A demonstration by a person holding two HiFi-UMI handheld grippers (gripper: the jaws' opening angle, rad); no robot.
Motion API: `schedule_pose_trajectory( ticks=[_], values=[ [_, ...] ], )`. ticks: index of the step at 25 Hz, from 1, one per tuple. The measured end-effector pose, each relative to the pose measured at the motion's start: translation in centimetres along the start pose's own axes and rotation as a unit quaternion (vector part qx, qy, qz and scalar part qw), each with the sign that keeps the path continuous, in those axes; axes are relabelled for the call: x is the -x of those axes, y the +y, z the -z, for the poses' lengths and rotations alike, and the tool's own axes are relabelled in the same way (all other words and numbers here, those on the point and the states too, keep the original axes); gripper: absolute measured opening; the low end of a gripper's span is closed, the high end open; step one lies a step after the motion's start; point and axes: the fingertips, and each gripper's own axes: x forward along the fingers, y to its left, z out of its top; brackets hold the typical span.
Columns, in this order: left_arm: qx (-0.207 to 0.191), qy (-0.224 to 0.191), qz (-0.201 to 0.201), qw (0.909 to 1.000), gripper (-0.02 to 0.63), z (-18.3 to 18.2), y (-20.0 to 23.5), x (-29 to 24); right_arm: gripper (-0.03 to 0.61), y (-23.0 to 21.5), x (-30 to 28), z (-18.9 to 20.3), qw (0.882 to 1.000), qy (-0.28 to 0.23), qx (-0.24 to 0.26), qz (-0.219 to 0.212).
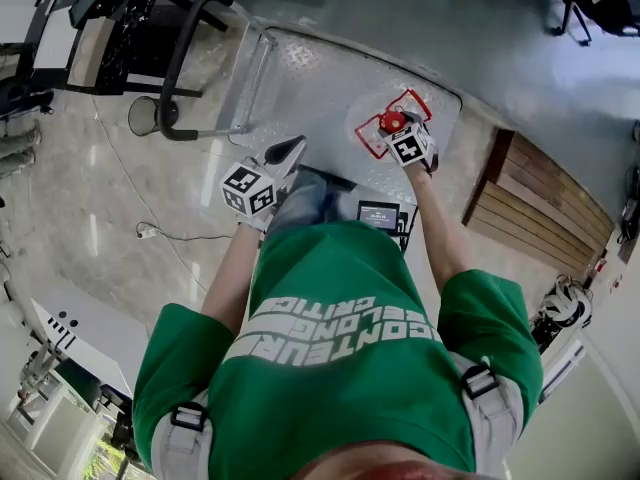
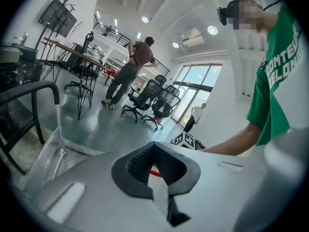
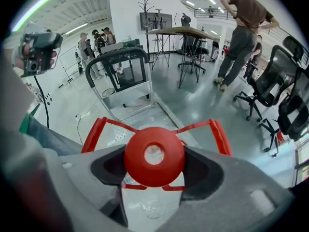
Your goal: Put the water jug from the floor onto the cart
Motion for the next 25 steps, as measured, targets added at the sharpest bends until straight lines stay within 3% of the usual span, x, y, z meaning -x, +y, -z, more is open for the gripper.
schedule_pose_trajectory(
  ticks=[11,19,25],
  values=[
    [0.030,0.009,-0.007,0.9995,0.012,1.3,2.1,1.9,0.299,3.1,-7.0,-1.1,0.998,0.056,0.024,-0.021],
    [0.049,0.013,-0.023,0.9984,0.012,1.9,3.8,3.6,0.299,5.4,-11.4,-0.2,0.994,0.101,0.007,-0.031],
    [0.058,0.014,-0.028,0.9978,0.012,1.9,4.7,4.4,0.299,6.9,-12.3,-0.2,0.994,0.105,0.007,-0.031]
  ],
)
